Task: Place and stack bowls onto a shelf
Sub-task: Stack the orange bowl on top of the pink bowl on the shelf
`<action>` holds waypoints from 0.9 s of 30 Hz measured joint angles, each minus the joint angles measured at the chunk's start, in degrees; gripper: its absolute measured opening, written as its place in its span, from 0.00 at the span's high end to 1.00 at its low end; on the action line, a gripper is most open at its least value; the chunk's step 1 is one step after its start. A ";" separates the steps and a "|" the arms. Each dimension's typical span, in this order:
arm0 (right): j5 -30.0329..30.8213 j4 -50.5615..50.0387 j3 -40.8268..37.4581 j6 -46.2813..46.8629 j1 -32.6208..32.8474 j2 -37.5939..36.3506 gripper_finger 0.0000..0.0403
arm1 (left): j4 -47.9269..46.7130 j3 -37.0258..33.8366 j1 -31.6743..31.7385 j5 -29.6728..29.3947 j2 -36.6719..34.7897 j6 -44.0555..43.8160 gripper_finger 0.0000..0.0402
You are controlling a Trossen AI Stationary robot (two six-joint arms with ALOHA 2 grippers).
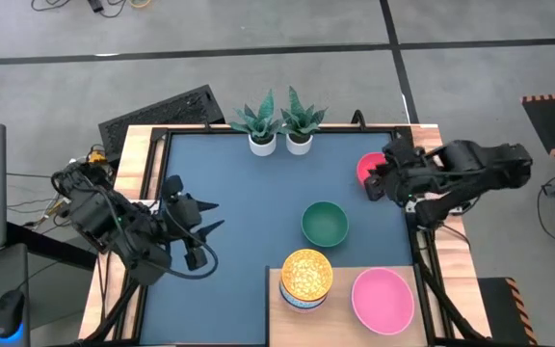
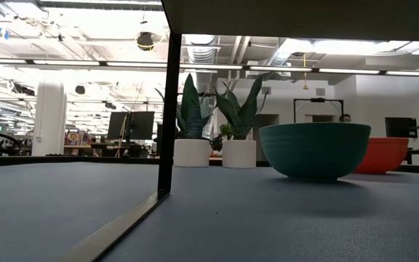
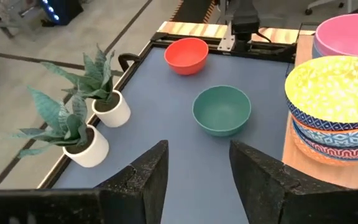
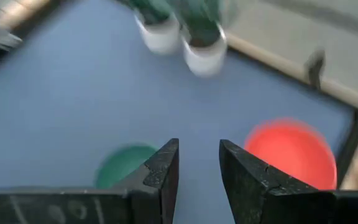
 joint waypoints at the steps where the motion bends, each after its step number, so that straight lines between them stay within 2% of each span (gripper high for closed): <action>1: -1.85 -0.07 -2.96 1.91 -1.11 -1.21 0.65 | 0.02 0.00 0.29 0.04 -0.41 0.74 0.61; 4: -5.86 -0.01 -10.94 4.19 -3.81 -4.57 0.64 | 0.04 0.02 1.76 0.53 -1.44 1.35 0.61; 7: -6.72 0.43 -17.12 4.32 -5.50 -6.24 0.64 | 0.69 0.02 3.65 0.59 -1.93 0.90 0.61; 15: -6.32 0.94 -24.33 2.83 -9.48 -2.19 0.62 | 2.48 0.02 8.65 5.74 -2.07 2.42 0.61; 27: -11.93 12.20 -30.48 -15.67 -21.51 3.25 0.45 | 2.77 0.02 14.37 9.24 -2.07 4.45 0.61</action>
